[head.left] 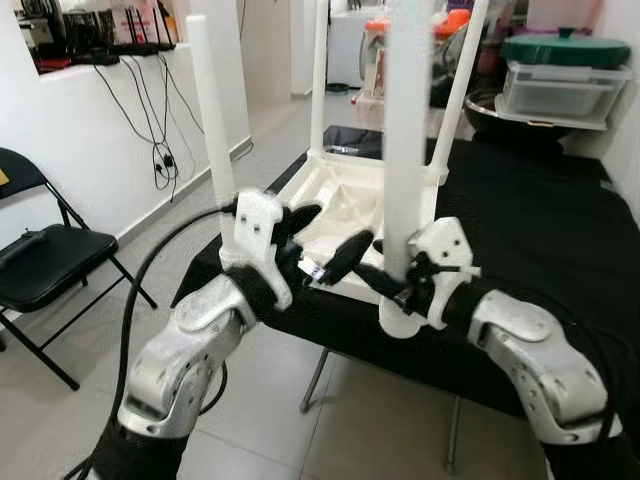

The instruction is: Building children table

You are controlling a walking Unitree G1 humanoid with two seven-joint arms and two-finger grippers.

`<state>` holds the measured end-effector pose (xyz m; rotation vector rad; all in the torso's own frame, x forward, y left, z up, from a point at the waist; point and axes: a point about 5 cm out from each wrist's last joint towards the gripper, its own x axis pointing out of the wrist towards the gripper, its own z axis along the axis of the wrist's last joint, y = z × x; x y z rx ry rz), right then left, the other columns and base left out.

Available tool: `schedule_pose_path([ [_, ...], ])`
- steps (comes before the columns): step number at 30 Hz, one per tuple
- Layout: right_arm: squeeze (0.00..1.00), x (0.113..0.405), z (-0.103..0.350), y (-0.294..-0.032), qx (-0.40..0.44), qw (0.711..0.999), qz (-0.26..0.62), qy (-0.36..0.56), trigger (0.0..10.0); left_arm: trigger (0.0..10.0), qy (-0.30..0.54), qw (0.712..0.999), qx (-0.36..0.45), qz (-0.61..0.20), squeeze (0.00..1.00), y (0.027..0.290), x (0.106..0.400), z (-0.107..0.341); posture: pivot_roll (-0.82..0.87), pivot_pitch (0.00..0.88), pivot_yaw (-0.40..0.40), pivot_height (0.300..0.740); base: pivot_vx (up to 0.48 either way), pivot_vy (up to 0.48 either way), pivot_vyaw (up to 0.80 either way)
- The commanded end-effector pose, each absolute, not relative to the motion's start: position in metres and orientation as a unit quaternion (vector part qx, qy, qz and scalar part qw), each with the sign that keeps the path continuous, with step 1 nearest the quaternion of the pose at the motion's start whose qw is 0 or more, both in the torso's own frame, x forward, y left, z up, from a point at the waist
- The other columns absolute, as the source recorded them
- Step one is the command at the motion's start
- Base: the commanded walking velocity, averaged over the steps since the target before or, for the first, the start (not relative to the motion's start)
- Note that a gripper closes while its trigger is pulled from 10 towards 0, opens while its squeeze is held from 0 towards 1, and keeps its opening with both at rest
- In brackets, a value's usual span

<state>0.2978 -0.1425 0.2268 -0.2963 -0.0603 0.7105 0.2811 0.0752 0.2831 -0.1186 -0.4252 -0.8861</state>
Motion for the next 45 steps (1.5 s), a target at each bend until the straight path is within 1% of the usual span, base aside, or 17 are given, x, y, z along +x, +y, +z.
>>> schedule_pose_path([
  [1,0.0,0.297,0.226,-0.134,-0.163,0.918,0.362,-0.026,10.0,10.0,-0.228,0.857,-0.064,-0.457,0.0,0.068,0.275,0.297,-0.02,0.0,-0.038,0.74,0.0,0.0,0.0],
  [5,0.0,0.305,0.224,-0.13,-0.171,0.92,0.353,-0.022,10.0,10.0,-0.269,0.83,-0.053,-0.486,0.0,0.059,0.269,0.323,-0.01,0.0,-0.036,0.74,0.0,0.0,0.0],
  [8,0.0,0.305,0.223,-0.128,-0.173,0.919,0.353,-0.022,10.0,10.0,-0.279,0.828,-0.044,-0.485,0.0,0.058,0.27,0.329,-0.01,0.0,-0.037,0.74,0.0,0.0,0.0],
  [13,0.0,0.303,0.221,-0.123,-0.176,0.916,0.36,-0.018,10.0,10.0,-0.286,0.811,-0.029,-0.51,0.0,0.055,0.269,0.336,-0.01,0.0,-0.035,0.74,0.0,0.0,0.0],
  [16,0.0,0.302,0.219,-0.12,-0.178,0.914,0.363,-0.018,10.0,10.0,-0.296,0.831,-0.024,-0.47,0.0,0.056,0.279,0.349,-0.02,0.0,-0.033,0.74,0.0,0.0,0.0],
  [17,0.0,0.302,0.219,-0.12,-0.178,0.914,0.363,-0.018,10.0,10.0,-0.296,0.831,-0.024,-0.47,0.0,0.056,0.279,0.349,-0.02,0.0,-0.033,0.74,0.0,0.0,0.0],
  [18,0.0,0.303,0.219,-0.119,-0.18,0.914,0.362,-0.019,10.0,0.0,-0.296,0.849,-0.024,-0.438,0.0,0.059,0.288,0.352,-0.02,0.0,-0.034,0.74,0.0,0.0,0.0],
  [26,0.0,0.304,0.219,-0.12,-0.183,0.917,0.354,-0.02,10.0,0.0,-0.295,0.855,-0.041,-0.425,0.0,0.062,0.296,0.354,-0.02,0.0,-0.033,0.74,0.0,0.0,0.0],
  [34,0.0,0.304,0.22,-0.121,-0.182,0.919,0.348,-0.025,10.0,0.0,-0.277,0.849,-0.05,-0.447,0.0,0.063,0.3,0.351,-0.02,0.0,-0.031,0.74,0.0,0.0,0.0],
  [35,0.0,0.305,0.221,-0.122,-0.175,0.922,0.344,-0.026,10.0,0.0,-0.269,0.833,-0.066,-0.478,0.0,0.061,0.299,0.349,-0.02,0.0,-0.029,0.74,0.0,0.0,0.0],
  [38,0.0,0.307,0.222,-0.125,-0.17,0.924,0.342,-0.027,10.0,0.0,-0.268,0.813,-0.067,-0.513,0.0,0.061,0.292,0.348,-0.02,0.0,-0.029,0.74,0.0,0.0,0.0],
  [39,0.94,0.307,0.222,-0.126,-0.161,0.925,0.344,-0.028,10.0,0.0,-0.266,0.798,-0.063,-0.537,0.0,0.059,0.288,0.348,-0.02,0.0,-0.03,0.74,0.0,0.0,0.0],
  [40,1.0,0.306,0.223,-0.127,-0.154,0.922,0.354,-0.029,10.0,0.0,-0.262,0.781,-0.06,-0.564,0.0,0.059,0.283,0.347,-0.02,0.0,-0.031,0.74,0.0,0.0,0.0],
  [41,1.0,0.306,0.224,-0.127,-0.146,0.921,0.36,-0.03,10.0,0.0,-0.256,0.763,-0.06,-0.591,0.0,0.06,0.278,0.346,-0.02,0.0,-0.033,0.74,0.0,0.0,0.0],
  [43,1.0,0.306,0.224,-0.127,-0.146,0.921,0.36,-0.03,10.0,0.0,-0.256,0.763,-0.06,-0.591,0.0,0.06,0.278,0.346,-0.02,0.0,-0.033,0.74,0.0,0.0,0.0],
  [44,1.0,0.306,0.224,-0.127,-0.141,0.92,0.365,-0.03,10.0,0.0,-0.252,0.751,-0.06,-0.607,0.0,0.06,0.275,0.346,-0.02,0.0,-0.033,0.74,0.0,0.0,0.0],
  [45,1.0,0.305,0.226,-0.126,-0.125,0.914,0.385,-0.035,10.0,0.0,-0.234,0.721,-0.058,-0.649,0.0,0.064,0.268,0.344,-0.02,0.0,-0.034,0.74,0.0,0.0,0.0],
])
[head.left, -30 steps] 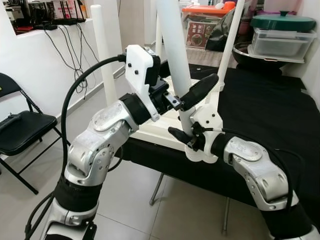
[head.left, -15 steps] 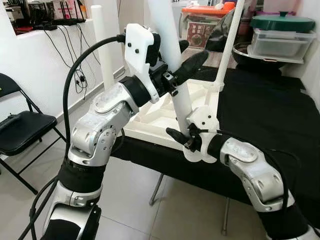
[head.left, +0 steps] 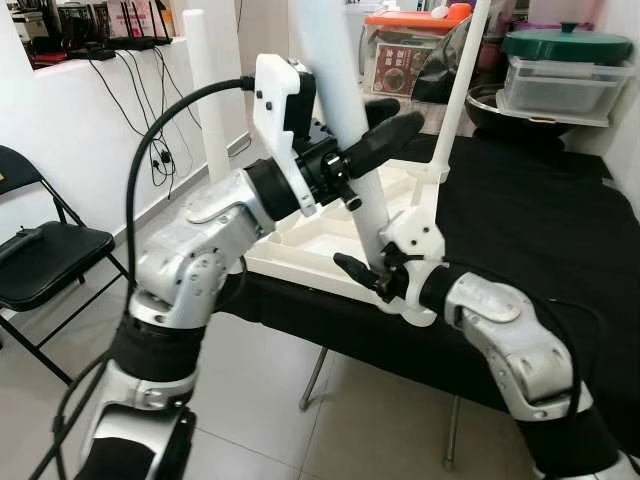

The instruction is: Building children table

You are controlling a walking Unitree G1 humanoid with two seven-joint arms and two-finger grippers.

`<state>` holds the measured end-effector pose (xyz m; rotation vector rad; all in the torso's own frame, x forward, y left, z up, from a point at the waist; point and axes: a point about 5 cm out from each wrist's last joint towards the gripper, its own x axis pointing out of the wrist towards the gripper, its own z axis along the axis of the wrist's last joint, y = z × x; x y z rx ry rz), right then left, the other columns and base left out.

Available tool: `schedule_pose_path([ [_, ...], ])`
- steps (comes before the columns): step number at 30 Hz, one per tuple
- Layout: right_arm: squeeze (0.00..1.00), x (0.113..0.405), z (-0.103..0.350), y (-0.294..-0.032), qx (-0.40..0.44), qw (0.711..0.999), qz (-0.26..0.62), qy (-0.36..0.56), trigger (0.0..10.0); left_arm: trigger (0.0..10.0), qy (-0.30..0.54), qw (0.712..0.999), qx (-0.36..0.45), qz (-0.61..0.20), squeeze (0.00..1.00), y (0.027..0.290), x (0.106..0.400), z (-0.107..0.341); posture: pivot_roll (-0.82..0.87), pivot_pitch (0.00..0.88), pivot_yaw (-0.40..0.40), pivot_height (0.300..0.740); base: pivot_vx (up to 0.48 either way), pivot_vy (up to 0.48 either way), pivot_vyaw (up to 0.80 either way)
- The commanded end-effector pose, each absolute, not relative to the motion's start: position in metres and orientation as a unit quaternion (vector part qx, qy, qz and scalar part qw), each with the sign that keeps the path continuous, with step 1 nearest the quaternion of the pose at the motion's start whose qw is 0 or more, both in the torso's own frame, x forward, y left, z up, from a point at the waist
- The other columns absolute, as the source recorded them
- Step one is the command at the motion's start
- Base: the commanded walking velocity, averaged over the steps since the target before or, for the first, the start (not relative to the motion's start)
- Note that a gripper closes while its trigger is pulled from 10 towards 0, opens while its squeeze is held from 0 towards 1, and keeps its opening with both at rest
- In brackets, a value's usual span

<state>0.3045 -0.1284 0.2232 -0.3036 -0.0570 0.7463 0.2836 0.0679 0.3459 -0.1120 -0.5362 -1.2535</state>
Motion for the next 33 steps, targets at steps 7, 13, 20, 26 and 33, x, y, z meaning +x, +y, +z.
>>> schedule_pose_path([
  [7,0.79,0.301,0.229,-0.123,-0.123,0.892,0.433,-0.041,10.0,0.0,-0.209,0.685,-0.044,-0.696,0.0,0.07,0.264,0.344,-0.02,0.0,-0.031,0.74,0.0,0.0,0.0],
  [13,0.0,0.291,0.223,-0.108,-0.12,0.855,0.504,-0.017,10.0,0.0,-0.211,0.665,-0.026,-0.716,0.0,0.067,0.262,0.347,-0.02,0.0,-0.032,0.74,0.0,0.0,0.0],
  [20,0.0,0.275,0.226,-0.087,-0.05,0.828,0.557,-0.039,0.0,0.0,-0.21,0.652,-0.023,-0.728,0.0,0.063,0.259,0.347,-0.02,0.0,-0.026,0.74,0.0,0.0,0.0],
  [26,0.0,0.276,0.222,-0.087,-0.052,0.83,0.555,-0.023,0.0,0.0,-0.215,0.652,-0.024,-0.727,0.0,0.064,0.261,0.348,-0.02,0.0,-0.028,0.74,0.0,0.0,0.0],
  [33,0.0,0.278,0.211,-0.088,-0.061,0.838,0.542,0.011,0.0,0.0,-0.222,0.65,-0.021,-0.727,0.0,0.063,0.264,0.35,-0.02,0.0,-0.024,0.74,0.0,0.0,0.0],
])
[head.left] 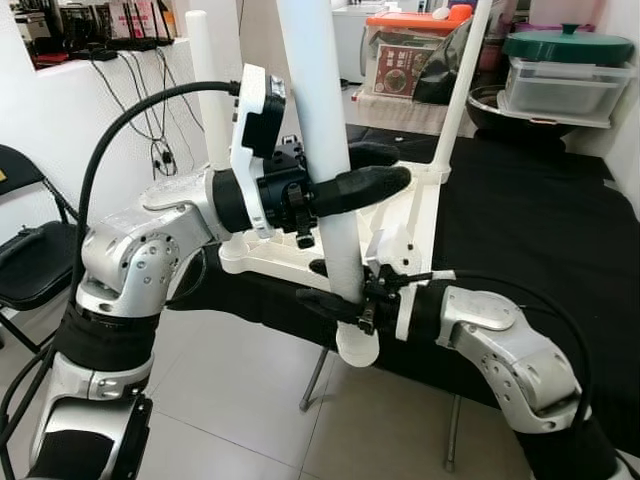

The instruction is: Building children table

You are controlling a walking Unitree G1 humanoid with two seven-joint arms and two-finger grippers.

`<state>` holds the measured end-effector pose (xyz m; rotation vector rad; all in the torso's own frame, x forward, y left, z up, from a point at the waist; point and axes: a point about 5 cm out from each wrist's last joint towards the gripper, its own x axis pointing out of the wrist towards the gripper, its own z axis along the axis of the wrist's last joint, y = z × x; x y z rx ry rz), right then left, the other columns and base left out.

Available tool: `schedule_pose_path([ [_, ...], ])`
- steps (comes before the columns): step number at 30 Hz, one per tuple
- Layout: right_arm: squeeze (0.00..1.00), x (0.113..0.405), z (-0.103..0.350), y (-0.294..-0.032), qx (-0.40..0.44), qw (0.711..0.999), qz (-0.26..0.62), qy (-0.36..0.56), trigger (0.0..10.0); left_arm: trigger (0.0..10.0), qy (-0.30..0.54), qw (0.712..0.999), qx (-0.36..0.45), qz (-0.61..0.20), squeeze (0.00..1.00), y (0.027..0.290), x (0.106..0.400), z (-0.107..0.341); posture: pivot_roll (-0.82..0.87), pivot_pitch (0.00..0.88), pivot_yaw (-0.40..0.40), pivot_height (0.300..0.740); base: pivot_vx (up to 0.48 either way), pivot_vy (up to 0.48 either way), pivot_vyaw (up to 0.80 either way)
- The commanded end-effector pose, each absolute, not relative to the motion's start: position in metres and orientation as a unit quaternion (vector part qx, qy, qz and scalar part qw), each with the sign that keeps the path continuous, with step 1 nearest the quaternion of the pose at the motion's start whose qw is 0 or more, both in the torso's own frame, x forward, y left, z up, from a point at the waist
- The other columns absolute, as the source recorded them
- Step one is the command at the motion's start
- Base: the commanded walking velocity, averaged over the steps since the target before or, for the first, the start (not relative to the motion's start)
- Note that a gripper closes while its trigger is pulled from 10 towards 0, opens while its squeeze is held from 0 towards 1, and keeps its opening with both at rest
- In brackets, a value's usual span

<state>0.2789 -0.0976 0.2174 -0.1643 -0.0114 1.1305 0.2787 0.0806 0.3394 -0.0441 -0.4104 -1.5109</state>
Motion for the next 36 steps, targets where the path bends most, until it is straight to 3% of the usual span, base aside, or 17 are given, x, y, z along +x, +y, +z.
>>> schedule_pose_path([
  [1,0.0,0.279,0.21,-0.088,-0.06,0.841,0.538,0.012,0.0,0.0,-0.223,0.649,-0.022,-0.727,0.0,0.064,0.264,0.35,-0.02,0.0,-0.024,0.74,0.0,0.0,0.0],
  [2,0.0,0.282,0.21,-0.088,-0.059,0.848,0.527,0.012,0.0,10.0,-0.228,0.66,-0.03,-0.715,0.5,0.064,0.268,0.352,-0.02,0.0,-0.024,0.74,0.0,0.0,0.0],
  [3,0.0,0.285,0.211,-0.088,-0.055,0.858,0.511,0.01,0.0,10.0,-0.236,0.674,-0.046,-0.699,1.0,0.068,0.273,0.356,-0.02,0.0,-0.025,0.74,0.0,0.0,0.0],
  [9,0.0,0.295,0.216,-0.092,-0.041,0.881,0.472,-0.002,0.0,10.0,-0.26,0.703,-0.076,-0.657,1.0,0.081,0.282,0.366,-0.02,0.0,-0.026,0.74,0.0,0.0,0.0],
  [15,0.0,0.32,0.238,-0.111,0.007,0.932,0.359,-0.057,0.0,10.0,-0.316,0.723,-0.11,-0.604,1.0,0.113,0.279,0.388,-0.01,0.0,-0.028,0.74,0.0,0.0,0.0],
  [20,0.0,0.332,0.243,-0.121,0.014,0.951,0.302,-0.068,0.0,10.0,-0.333,0.721,-0.119,-0.596,1.0,0.123,0.271,0.395,0.0,0.004,-0.029,0.74,0.0,0.0,0.0],
  [24,0.0,0.352,0.263,-0.145,0.053,0.974,0.192,-0.107,0.0,10.0,-0.336,0.71,-0.13,-0.605,1.0,0.13,0.247,0.397,0.03,0.061,-0.039,0.74,0.0,0.0,0.0],
  [27,0.0,0.356,0.269,-0.15,0.06,0.976,0.174,-0.118,0.0,10.0,-0.327,0.71,-0.128,-0.611,1.0,0.129,0.241,0.393,0.03,0.069,-0.038,0.74,0.0,0.0,0.0],
  [29,0.0,0.359,0.276,-0.152,0.065,0.975,0.166,-0.13,0.0,10.0,-0.295,0.725,-0.113,-0.612,1.0,0.124,0.238,0.378,0.04,0.093,-0.038,0.74,0.0,0.0,0.0],
  [30,0.0,0.362,0.288,-0.149,0.066,0.967,0.19,-0.155,10.0,10.0,-0.178,0.783,-0.088,-0.59,0.82,0.11,0.239,0.312,0.06,0.145,-0.04,0.74,0.0,0.0,0.0],
  [32,0.0,0.363,0.292,-0.147,0.062,0.964,0.2,-0.162,10.0,10.0,-0.135,0.797,-0.085,-0.583,0.82,0.105,0.237,0.286,0.06,0.145,-0.04,0.74,0.0,0.0,0.0],
  [33,0.0,0.362,0.294,-0.144,0.058,0.96,0.221,-0.164,10.0,10.0,-0.098,0.804,-0.081,-0.581,0.0,0.099,0.231,0.263,0.06,0.174,-0.04,0.74,0.0,0.0,0.0],
  [35,0.0,0.361,0.295,-0.143,0.056,0.957,0.233,-0.164,10.0,10.0,-0.08,0.806,-0.08,-0.582,0.0,0.095,0.226,0.251,0.06,0.174,-0.04,0.74,0.0,0.0,0.0],
  [36,0.0,0.36,0.297,-0.137,0.042,0.947,0.273,-0.162,10.0,10.0,-0.046,0.819,-0.08,-0.566,0.0,0.088,0.223,0.231,0.06,0.206,-0.038,0.74,0.0,0.0,0.0],
])
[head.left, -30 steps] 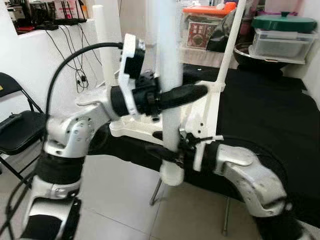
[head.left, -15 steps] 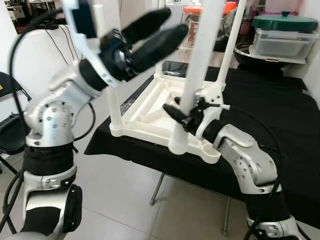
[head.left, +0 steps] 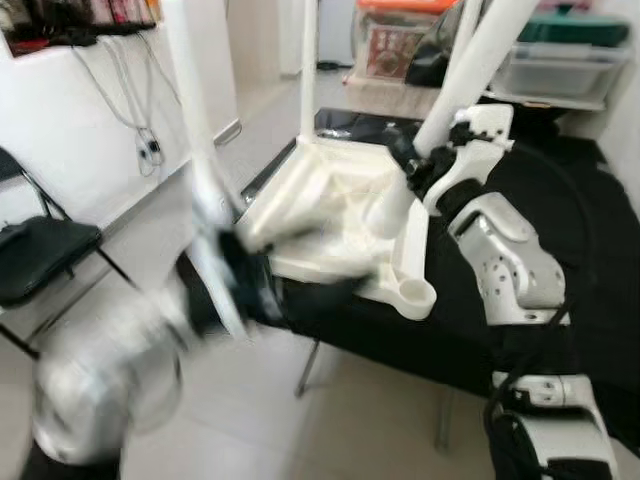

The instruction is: Building children table

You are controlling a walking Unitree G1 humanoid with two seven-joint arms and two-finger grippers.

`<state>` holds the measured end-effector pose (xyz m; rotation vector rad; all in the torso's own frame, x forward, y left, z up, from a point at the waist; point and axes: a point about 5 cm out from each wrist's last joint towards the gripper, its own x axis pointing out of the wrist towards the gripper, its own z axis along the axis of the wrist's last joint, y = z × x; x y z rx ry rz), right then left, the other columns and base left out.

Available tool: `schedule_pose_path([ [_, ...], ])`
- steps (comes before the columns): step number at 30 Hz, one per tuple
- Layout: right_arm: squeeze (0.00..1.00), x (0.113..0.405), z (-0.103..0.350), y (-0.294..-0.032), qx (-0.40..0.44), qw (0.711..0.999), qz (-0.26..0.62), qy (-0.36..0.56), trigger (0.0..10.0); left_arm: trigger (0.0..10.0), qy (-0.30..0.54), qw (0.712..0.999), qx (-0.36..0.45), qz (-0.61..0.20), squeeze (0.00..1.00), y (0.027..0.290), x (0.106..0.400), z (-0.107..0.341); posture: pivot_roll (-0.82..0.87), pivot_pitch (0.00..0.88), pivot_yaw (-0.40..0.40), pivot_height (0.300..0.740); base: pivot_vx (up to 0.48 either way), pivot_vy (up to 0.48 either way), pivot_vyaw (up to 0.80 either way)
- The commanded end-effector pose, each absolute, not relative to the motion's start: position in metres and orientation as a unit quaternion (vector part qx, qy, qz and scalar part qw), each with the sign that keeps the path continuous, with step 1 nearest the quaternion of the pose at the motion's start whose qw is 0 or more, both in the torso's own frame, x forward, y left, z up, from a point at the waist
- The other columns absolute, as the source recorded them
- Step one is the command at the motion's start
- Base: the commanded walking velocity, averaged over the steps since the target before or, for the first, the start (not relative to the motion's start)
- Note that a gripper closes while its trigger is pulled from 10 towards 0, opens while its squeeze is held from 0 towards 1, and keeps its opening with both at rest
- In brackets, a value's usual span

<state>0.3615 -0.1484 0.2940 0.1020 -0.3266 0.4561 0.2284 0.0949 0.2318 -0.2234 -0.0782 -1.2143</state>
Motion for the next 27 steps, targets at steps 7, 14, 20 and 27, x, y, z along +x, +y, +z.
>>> schedule_pose_path([
  [7,0.0,0.359,0.292,-0.127,-0.033,0.895,0.42,-0.147,10.0,10.0,0.08,0.916,-0.034,-0.391,0.0,0.098,0.204,0.156,0.08,0.285,-0.023,0.74,0.0,0.0,0.0],
  [14,0.0,0.355,0.297,-0.141,-0.053,0.862,0.483,-0.145,10.0,10.0,0.064,0.946,0.008,-0.316,0.0,0.108,0.173,0.147,0.1,0.341,-0.005,0.74,0.0,0.0,0.0],
  [20,0.0,0.358,0.313,-0.166,-0.051,0.861,0.48,-0.16,10.0,10.0,0.0,0.957,0.086,-0.277,0.0,0.112,0.163,0.157,0.11,0.358,0.014,0.74,0.0,0.0,0.0],
  [27,0.0,0.342,0.339,-0.208,-0.033,0.849,0.487,-0.2,10.0,10.0,0.001,0.954,0.11,-0.281,0.0,0.109,0.154,0.157,0.11,0.383,0.039,0.74,0.0,0.0,0.0],
])
